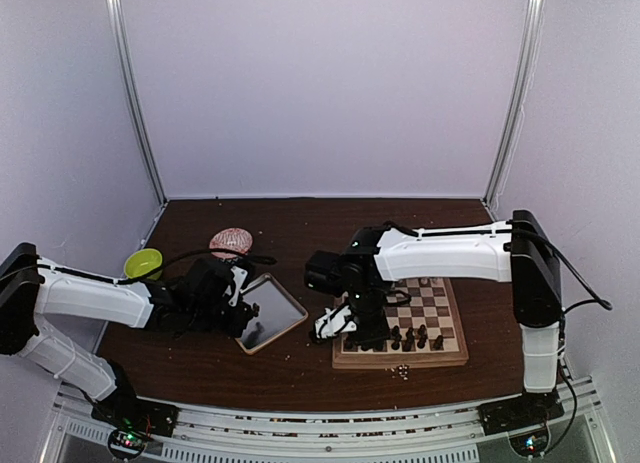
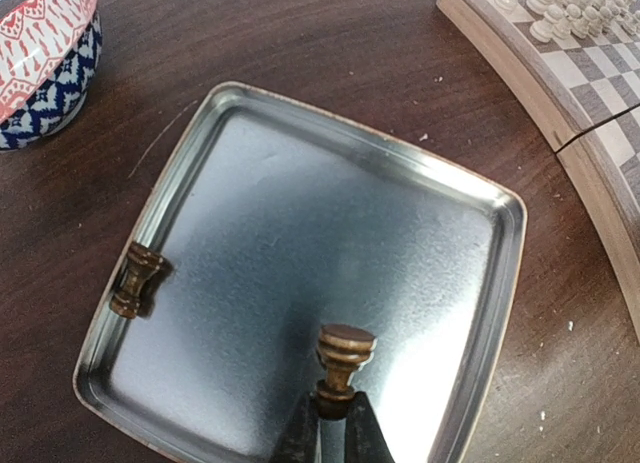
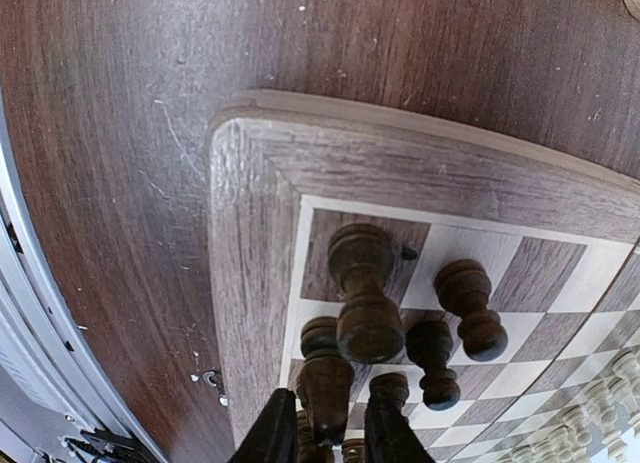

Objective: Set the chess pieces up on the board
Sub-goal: Place the knight at g8, then pass from the left arm to the right

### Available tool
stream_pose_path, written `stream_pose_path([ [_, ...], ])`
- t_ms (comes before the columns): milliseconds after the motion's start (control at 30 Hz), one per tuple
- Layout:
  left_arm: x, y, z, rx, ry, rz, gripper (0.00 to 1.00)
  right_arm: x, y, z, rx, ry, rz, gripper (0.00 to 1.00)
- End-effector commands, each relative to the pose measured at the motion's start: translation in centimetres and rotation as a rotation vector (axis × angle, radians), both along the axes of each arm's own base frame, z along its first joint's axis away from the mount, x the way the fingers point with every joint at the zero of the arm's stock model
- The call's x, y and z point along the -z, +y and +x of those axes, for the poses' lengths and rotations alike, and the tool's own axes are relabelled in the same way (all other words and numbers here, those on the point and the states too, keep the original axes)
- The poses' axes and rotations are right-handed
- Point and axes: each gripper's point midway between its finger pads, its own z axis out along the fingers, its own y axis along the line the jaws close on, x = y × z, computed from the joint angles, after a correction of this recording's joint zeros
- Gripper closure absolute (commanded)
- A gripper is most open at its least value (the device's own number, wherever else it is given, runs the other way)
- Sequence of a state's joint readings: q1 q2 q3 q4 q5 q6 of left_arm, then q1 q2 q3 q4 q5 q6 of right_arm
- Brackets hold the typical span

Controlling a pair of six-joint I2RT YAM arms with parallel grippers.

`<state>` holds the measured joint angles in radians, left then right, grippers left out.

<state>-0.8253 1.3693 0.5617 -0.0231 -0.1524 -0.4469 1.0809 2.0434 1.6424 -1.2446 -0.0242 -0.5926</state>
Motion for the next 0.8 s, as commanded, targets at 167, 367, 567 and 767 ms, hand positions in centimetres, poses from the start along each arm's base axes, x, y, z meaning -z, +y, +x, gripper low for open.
stream_pose_path([
  [167,-3.8,-2.0,1.2,0.025,-0.060,-0.104,0.98,-5.6,0.3,-0.1,0.009,-0.026,0.133,0.72],
  [367,-8.3,-3.1,1.5,0.034,-0.113,-0.221,0.98,-11.7,2.3,2.2,0.140,0.021,0.452,0.69],
  [567,-14.1,-4.4,2.3,0.041,-0.205,-0.359,0.98,-16.3,4.5,6.6,0.354,0.097,0.829,0.66],
  [767,-19.5,-6.3,2.8,0.087,-0.268,-0.482,0.98,-20.4,6.7,9.3,0.542,0.403,1.106,0.62],
])
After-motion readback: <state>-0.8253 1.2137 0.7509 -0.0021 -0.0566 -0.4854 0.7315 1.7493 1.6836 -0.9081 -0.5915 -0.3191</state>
